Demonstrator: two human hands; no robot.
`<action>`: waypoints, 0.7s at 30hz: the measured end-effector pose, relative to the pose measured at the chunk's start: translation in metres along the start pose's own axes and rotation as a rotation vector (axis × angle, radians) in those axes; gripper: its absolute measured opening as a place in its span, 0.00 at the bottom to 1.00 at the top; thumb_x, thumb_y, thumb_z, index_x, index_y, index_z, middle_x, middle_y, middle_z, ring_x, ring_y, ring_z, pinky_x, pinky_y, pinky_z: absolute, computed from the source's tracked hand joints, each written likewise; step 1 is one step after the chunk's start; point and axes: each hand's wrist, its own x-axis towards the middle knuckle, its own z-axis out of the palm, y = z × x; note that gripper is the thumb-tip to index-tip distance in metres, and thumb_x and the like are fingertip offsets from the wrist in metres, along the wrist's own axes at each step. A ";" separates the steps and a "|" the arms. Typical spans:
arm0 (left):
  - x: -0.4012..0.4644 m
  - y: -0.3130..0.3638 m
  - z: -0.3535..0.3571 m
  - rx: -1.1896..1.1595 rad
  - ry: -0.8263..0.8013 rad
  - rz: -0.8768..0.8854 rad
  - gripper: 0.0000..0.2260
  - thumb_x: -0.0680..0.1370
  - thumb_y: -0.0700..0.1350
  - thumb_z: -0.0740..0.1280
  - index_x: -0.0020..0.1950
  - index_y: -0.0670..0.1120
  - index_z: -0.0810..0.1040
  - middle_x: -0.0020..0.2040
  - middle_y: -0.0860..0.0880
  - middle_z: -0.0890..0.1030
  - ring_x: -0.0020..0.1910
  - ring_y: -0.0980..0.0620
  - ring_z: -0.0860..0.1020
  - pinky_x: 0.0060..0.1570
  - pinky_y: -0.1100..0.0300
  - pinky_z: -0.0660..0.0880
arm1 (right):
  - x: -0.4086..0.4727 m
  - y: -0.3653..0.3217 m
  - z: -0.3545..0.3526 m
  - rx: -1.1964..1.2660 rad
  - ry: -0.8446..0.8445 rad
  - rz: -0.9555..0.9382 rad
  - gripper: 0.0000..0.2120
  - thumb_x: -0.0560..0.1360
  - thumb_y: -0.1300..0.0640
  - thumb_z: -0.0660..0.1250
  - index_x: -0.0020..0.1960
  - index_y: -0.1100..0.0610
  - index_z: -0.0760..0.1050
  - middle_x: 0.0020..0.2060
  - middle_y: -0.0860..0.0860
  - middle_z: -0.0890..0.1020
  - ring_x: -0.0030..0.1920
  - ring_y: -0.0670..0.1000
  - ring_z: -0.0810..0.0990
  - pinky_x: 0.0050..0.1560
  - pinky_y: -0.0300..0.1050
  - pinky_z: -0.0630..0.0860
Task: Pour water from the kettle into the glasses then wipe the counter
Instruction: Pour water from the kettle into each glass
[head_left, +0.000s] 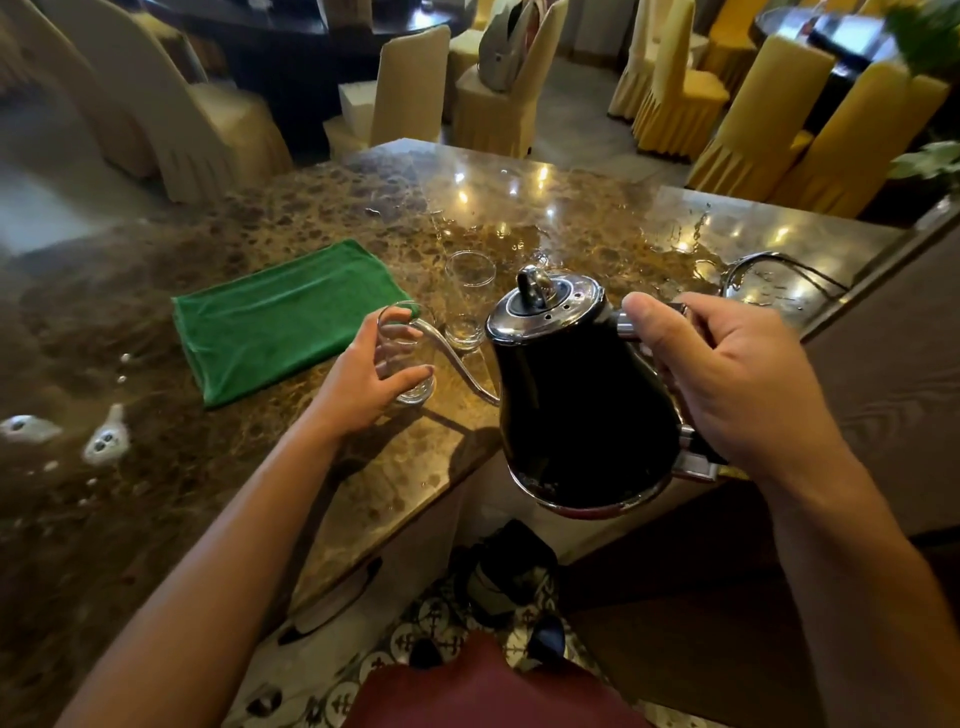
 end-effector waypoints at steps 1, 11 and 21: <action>0.001 -0.001 0.000 0.007 -0.006 0.003 0.29 0.74 0.43 0.76 0.70 0.51 0.66 0.62 0.49 0.78 0.60 0.56 0.80 0.61 0.63 0.77 | 0.001 -0.002 -0.002 -0.026 -0.023 -0.006 0.35 0.79 0.34 0.65 0.36 0.67 0.67 0.28 0.64 0.68 0.27 0.49 0.64 0.28 0.45 0.62; 0.002 0.000 0.002 -0.029 -0.050 -0.006 0.28 0.71 0.49 0.73 0.68 0.56 0.64 0.60 0.51 0.77 0.59 0.65 0.79 0.57 0.68 0.76 | 0.005 -0.013 -0.008 -0.099 -0.121 0.023 0.32 0.79 0.32 0.62 0.33 0.60 0.66 0.24 0.46 0.66 0.25 0.45 0.64 0.27 0.37 0.61; 0.002 -0.005 0.001 -0.076 -0.063 -0.029 0.27 0.73 0.53 0.75 0.67 0.61 0.64 0.64 0.45 0.76 0.65 0.47 0.78 0.68 0.44 0.74 | 0.014 -0.041 -0.009 -0.188 -0.231 -0.024 0.32 0.80 0.31 0.59 0.36 0.59 0.72 0.27 0.54 0.73 0.29 0.57 0.74 0.29 0.53 0.68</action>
